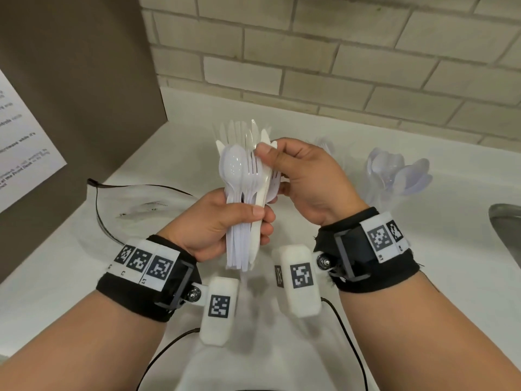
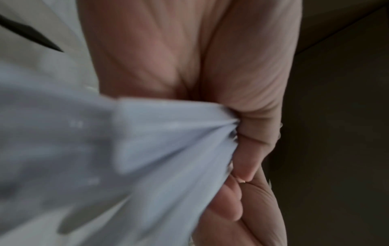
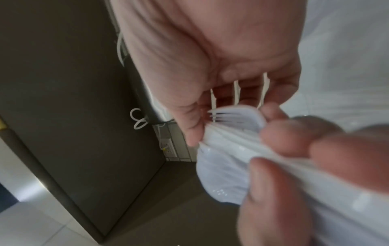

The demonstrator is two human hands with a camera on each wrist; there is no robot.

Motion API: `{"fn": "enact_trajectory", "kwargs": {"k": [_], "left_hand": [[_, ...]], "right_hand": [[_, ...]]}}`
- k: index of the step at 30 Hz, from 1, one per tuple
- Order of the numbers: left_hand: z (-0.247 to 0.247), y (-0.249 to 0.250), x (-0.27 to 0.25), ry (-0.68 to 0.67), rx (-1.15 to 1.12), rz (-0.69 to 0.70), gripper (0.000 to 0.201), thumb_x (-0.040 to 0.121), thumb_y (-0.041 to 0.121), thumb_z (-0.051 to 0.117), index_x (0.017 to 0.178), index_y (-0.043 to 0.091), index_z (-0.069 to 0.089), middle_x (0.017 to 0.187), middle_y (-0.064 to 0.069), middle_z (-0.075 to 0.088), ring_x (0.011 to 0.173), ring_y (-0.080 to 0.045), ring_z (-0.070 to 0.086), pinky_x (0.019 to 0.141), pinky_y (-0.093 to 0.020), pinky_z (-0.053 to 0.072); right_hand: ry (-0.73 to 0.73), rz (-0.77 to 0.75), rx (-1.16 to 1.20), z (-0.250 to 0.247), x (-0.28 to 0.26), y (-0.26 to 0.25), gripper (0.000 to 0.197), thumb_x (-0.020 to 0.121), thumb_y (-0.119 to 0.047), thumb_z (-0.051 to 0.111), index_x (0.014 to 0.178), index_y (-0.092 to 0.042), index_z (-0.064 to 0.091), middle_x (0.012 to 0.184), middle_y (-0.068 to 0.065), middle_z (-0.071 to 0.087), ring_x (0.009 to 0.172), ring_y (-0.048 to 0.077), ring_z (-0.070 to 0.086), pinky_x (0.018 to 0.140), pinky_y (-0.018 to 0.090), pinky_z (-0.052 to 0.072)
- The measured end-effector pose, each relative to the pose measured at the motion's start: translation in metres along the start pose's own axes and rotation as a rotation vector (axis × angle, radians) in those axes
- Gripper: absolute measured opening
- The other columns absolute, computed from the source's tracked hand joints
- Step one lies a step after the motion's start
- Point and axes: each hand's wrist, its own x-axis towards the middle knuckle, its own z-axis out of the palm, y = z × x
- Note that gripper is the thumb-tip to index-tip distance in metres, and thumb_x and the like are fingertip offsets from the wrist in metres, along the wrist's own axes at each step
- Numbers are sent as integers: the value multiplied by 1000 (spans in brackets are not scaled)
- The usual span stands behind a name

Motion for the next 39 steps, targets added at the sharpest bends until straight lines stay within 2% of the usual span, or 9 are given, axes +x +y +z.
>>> {"fn": "enact_trajectory", "kwargs": {"k": [6, 11, 16, 20, 24, 27, 31, 35, 39], "left_hand": [[2, -2, 0, 43, 4, 23, 25, 74, 5, 59, 99, 3, 64, 77, -10, 72, 64, -22, 70, 60, -33, 58], [0, -4, 1, 58, -23, 29, 29, 75, 10, 57, 103, 3, 62, 83, -10, 73, 64, -22, 68, 58, -33, 56], [-5, -5, 1, 73, -7, 23, 36, 76, 10, 62, 112, 8, 61, 98, -12, 74, 59, -17, 65, 56, -28, 53], [-4, -5, 2, 145, 143, 44, 22, 77, 10, 63, 99, 7, 62, 79, -9, 71, 54, -15, 57, 55, -28, 49], [-2, -2, 7, 313, 608, 192, 21, 80, 23, 69, 92, 9, 59, 70, 3, 63, 63, -13, 62, 65, -32, 52], [2, 2, 10, 536, 985, 297, 35, 83, 31, 67, 110, 15, 51, 87, 5, 60, 75, -10, 60, 66, -15, 47], [7, 3, 14, 664, 1155, 318, 33, 88, 21, 62, 112, 12, 41, 78, 9, 51, 63, -5, 49, 48, -14, 34], [10, 2, 16, 676, 1262, 326, 35, 87, 15, 60, 114, 8, 40, 75, 6, 48, 62, -14, 46, 48, -21, 31], [15, 3, 14, 702, 1349, 304, 36, 86, 15, 60, 115, 5, 40, 84, -5, 51, 69, -24, 47, 59, -30, 35]], "right_hand": [[165, 9, 55, 0, 6, -5, 19, 91, -25, 64, 76, -15, 69, 77, -2, 68, 77, 19, 57, 74, 37, 45], [243, -84, 18, 3, 7, -14, 21, 97, -25, 54, 81, -15, 63, 72, 0, 72, 78, 18, 63, 76, 34, 47], [410, -252, 187, -2, 7, -25, 23, 103, -21, 40, 88, -10, 54, 57, 1, 62, 50, 19, 63, 58, 30, 56], [456, -354, 303, -13, 3, -39, 27, 105, -31, 28, 91, -15, 46, 59, 2, 46, 37, 18, 38, 45, 29, 45], [336, -229, -8, -13, 1, -35, 18, 99, -34, 50, 90, -18, 52, 59, 4, 48, 38, 9, 36, 41, 21, 28], [249, -169, -139, -11, -1, -27, 11, 87, -19, 70, 82, -14, 62, 61, 4, 52, 39, 8, 40, 41, 20, 30], [173, -175, -207, -4, -4, -21, 16, 76, -17, 80, 84, -8, 70, 58, -4, 52, 39, 5, 40, 40, 20, 31], [210, -214, -522, 7, -1, -17, 30, 65, -28, 88, 87, -14, 71, 63, -7, 61, 58, 8, 61, 58, 21, 50], [234, -164, -576, 8, 2, -16, 37, 70, -28, 84, 100, -15, 67, 68, -10, 58, 68, 11, 63, 67, 23, 51]]}}
